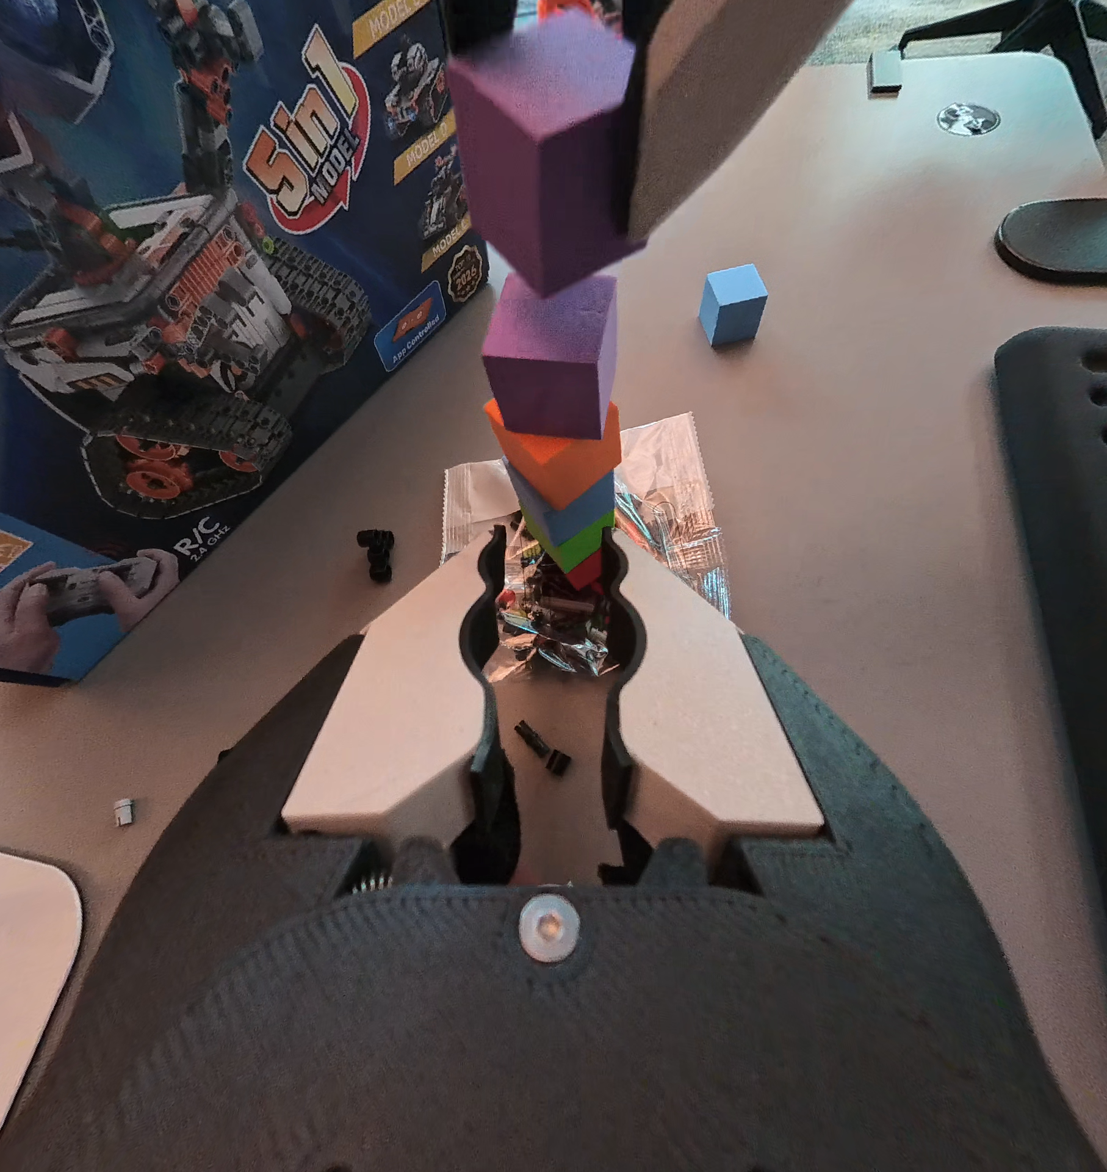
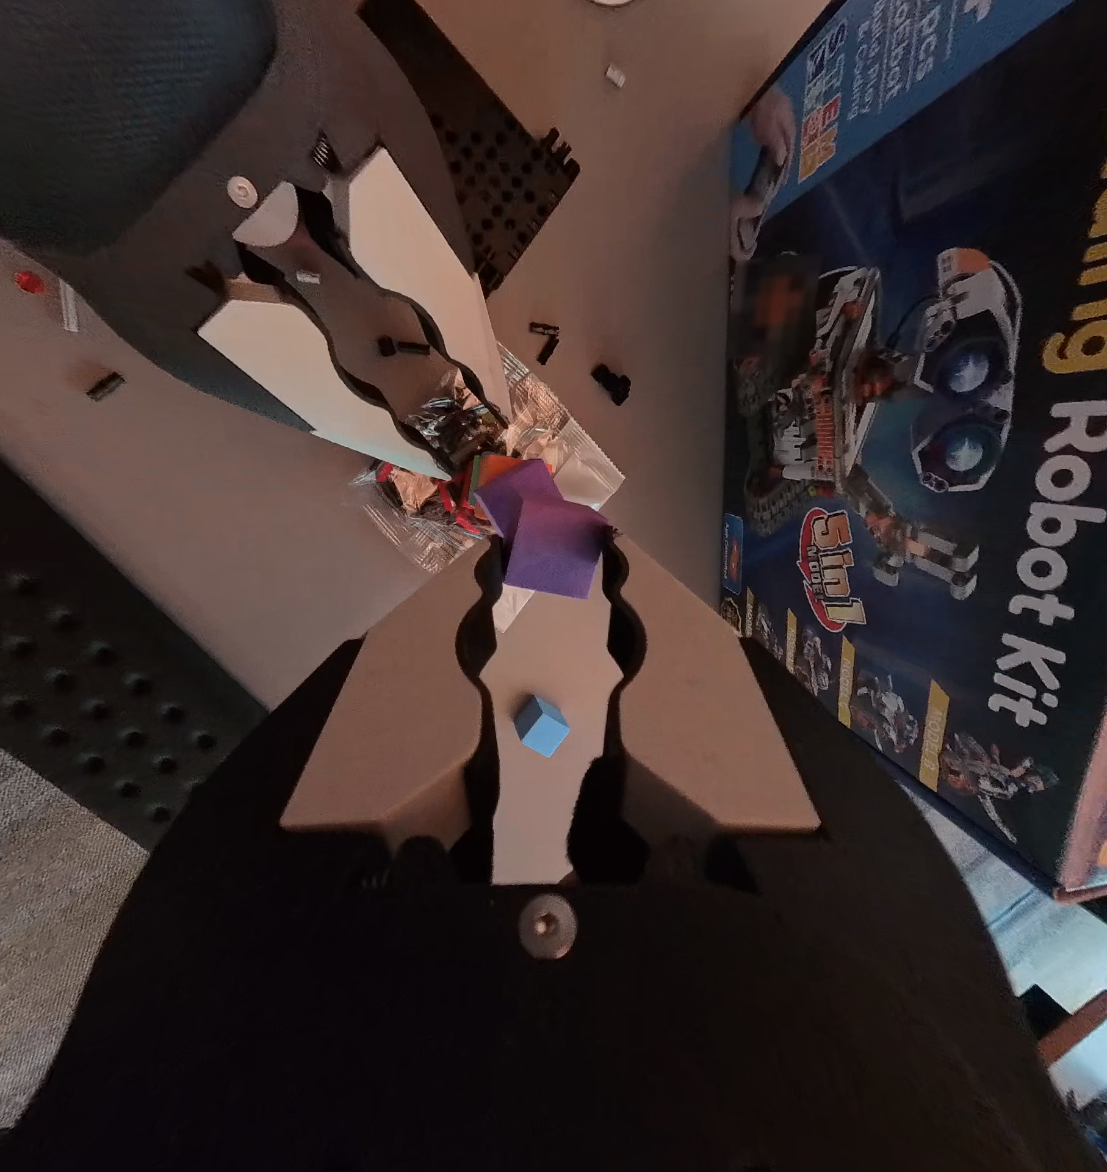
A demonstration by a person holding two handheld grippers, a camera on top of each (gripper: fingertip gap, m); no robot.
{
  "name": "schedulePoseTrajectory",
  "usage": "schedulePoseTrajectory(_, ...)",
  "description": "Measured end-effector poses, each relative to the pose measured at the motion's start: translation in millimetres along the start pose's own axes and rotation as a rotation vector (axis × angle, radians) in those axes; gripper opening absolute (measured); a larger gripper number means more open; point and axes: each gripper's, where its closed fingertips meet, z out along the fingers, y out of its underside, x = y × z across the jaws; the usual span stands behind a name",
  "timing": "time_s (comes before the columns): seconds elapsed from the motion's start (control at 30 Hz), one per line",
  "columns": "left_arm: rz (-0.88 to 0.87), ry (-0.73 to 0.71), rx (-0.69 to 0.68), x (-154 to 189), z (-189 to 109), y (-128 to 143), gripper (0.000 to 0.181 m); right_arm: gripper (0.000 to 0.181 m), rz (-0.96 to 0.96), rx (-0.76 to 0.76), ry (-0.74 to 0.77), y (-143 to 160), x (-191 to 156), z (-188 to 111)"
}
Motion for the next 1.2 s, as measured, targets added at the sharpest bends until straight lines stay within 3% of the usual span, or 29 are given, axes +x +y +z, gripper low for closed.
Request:
schedulePoseTrajectory(0.4, 0.005, -0.001, 0.005, -0.2, -0.3, -1.8, 0.028, 0.035, -0.016, -0.045, -0.004, -1.5, -2.3, 13.9)
schedulePoseTrajectory(0.6, 0.001, -0.003, 0.008, -1.3, -1.9, -1.8, 0.028, 0.044, 0.052, 0.101, 0.086, 4.1, 6.9, -19.8)
schedulePoseTrajectory(0.73, 0.000, 0.003, 0.008, 0.1, -1.7, -2.0, 0.028, 0.043, 0.173, 0.106, 0.144, 52.6, 17.7, -26.7)
schedulePoseTrajectory(0.97, 0.009, 0.012, -0.039, 4.8, 0.4, 5.5, 0.032, 0.047, 0.350, -0.104, 0.117, 162.6, 10.0, 50.9)
schedulePoseTrajectory(1.1, 0.014, 0.010, -0.042, 5.8, 1.2, 5.4, 0.033, 0.044, 0.411, -0.134, 0.081, 190.2, 2.7, 80.8)
schedulePoseTrajectory(1.2, 0.013, 0.011, -0.047, 5.5, 1.2, 6.8, 0.033, 0.028, 0.444, -0.126, 0.051, 198.1, -1.4, 93.7)
